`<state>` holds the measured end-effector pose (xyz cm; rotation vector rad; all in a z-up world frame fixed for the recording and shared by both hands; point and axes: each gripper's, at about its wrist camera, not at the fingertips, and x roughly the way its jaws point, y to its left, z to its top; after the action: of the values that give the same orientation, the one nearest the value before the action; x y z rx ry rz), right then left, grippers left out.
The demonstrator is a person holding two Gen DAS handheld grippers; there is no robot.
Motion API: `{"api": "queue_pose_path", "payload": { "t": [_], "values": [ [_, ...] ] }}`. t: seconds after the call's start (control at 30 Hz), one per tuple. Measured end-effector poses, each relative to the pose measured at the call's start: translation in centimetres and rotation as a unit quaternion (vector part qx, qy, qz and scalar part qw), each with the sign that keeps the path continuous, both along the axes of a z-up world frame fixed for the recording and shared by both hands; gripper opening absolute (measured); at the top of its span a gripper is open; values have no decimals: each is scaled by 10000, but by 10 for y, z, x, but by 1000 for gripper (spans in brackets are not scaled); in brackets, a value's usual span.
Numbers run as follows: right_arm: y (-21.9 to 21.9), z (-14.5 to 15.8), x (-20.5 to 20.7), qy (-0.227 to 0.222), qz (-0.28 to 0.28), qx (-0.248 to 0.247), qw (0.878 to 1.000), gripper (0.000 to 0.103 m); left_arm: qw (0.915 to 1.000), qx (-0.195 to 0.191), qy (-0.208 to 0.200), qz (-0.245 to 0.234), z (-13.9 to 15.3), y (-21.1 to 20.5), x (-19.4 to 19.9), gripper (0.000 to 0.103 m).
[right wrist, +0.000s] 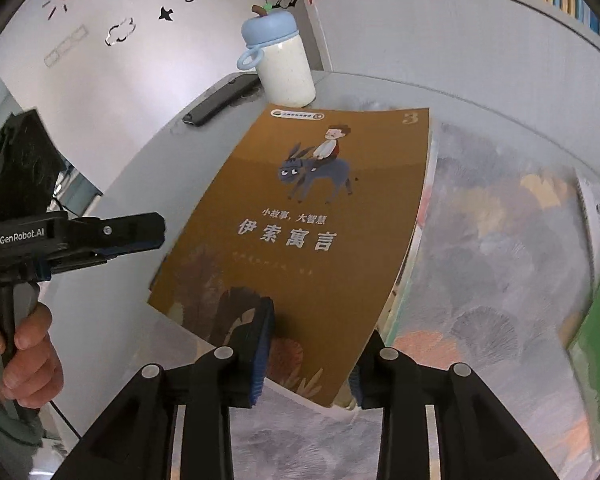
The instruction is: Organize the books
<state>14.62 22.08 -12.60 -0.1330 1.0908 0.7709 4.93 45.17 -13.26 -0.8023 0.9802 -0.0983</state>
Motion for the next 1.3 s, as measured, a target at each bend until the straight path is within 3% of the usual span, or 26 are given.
{"api": "queue_pose_path", "payload": {
  "t": [0.17, 0.33, 0.53, 0.7, 0.77, 0.87, 0.97, 1.1, 1.2, 1.3],
  "values": [
    [-4, 0, -5, 85, 31, 23, 10000, 36, 9982, 588, -46, -66, 31, -17, -11, 28],
    [-54, -2, -18, 355, -271, 3, 9990, 40, 9959, 839, -196, -294, 59, -46, -13, 31],
    [-186, -10, -55, 744, -1309, 80, 9886, 41, 9892, 970, -241, -1072, 75, -143, 0, 31],
    [-319, -18, -87, 1044, -2414, 148, 9647, 43, 9773, 1010, -80, -1858, 69, -253, 5, 31],
    [-371, -16, -98, 1052, -2799, 141, 9542, 43, 9706, 874, 12, -2244, 62, -302, 7, 31],
    [-438, -8, -109, 886, -3259, 85, 9412, 47, 9533, 764, 43, -2922, 54, -394, 8, 31],
    [-515, 2, -122, 623, -3895, 78, 9189, 55, 9370, 648, 43, -3434, 48, -469, 14, 31],
    [-607, 1, -134, 356, -4557, -103, 8893, 55, 9144, 608, 55, -4001, 42, -563, 23, 31],
    [-651, -10, -134, 425, -4743, -35, 8793, 55, 9031, 690, 112, -4238, 32, -612, 30, 31],
    [-681, -23, -130, 628, -4847, 244, 8721, 55, 8994, 762, 261, -4296, 19, -641, 37, 31]
  ]
}}
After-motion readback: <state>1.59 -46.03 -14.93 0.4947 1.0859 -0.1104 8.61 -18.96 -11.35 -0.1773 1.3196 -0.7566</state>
